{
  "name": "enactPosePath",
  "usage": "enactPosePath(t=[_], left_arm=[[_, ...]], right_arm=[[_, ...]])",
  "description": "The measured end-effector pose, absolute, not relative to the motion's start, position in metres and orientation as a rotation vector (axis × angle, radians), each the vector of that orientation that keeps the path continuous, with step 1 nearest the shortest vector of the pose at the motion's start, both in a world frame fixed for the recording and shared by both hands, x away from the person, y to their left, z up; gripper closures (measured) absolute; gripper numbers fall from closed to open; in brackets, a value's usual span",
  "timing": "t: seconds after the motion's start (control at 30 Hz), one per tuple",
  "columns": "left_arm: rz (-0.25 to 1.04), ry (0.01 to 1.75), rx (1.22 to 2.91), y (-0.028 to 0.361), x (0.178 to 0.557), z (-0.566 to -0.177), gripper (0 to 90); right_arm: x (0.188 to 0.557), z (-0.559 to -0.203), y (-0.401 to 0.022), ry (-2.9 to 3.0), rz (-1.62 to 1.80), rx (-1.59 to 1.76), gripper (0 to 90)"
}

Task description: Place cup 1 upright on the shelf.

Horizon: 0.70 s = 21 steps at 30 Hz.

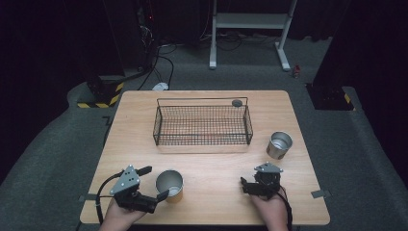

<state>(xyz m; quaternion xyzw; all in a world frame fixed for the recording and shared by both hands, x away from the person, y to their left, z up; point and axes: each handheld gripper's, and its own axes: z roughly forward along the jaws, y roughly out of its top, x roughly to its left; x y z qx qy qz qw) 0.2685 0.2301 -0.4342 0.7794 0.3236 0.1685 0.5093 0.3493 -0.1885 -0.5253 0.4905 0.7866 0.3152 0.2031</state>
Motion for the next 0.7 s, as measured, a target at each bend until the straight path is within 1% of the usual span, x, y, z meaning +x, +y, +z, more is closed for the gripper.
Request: enactPosePath(t=[0.7], left_arm=[[0.450,0.739,2.002,0.213,0.271,-0.456,0.0]], right_arm=[[0.349,-0.525,-0.189,2.195,0.880,1.369,8.8]])
